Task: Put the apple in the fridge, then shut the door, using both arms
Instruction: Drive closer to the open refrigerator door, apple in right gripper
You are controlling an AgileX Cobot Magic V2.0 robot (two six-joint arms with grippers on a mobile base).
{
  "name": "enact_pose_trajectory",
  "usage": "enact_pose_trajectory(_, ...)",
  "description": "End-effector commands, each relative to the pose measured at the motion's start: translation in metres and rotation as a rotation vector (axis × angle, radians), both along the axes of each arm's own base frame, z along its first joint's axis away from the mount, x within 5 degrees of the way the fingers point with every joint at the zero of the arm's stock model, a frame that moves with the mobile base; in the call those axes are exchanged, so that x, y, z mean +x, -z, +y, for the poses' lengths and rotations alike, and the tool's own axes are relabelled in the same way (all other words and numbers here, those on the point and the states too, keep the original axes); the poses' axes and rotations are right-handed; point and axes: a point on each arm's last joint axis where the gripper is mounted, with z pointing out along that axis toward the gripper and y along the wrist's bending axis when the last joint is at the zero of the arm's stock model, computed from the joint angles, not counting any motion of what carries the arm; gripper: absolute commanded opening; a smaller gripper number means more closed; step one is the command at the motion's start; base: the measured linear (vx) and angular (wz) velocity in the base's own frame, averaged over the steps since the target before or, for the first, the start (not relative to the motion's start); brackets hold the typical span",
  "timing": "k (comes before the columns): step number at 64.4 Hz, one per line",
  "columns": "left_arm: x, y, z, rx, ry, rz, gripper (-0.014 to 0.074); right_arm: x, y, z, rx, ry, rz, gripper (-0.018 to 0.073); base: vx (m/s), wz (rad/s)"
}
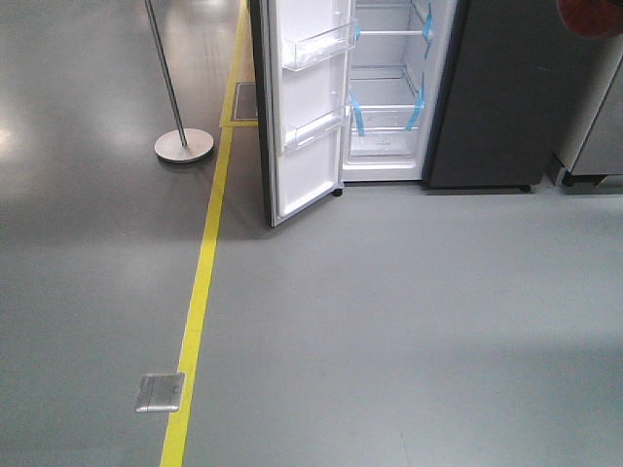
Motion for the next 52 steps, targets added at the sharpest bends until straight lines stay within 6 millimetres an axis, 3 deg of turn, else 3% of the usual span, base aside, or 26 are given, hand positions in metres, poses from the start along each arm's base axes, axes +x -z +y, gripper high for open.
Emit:
enact_pose_trajectory(1,-0.0013,-0.0124,-0.0007,-0.004,0.009,-0.098,-0.0006,-0.0107,-0.0243,-0.0017,0.019,0.025,-0.130,0.0159,0.23,0.01)
enact_pose_trajectory(52,-0.0013,-0.0124,-0.0007,-0.004,0.009,-0.098,-0.0006,-0.0107,-0.0243,-0.0017,0.019,0.025,-0.130,0.0159,0.23,-0.02)
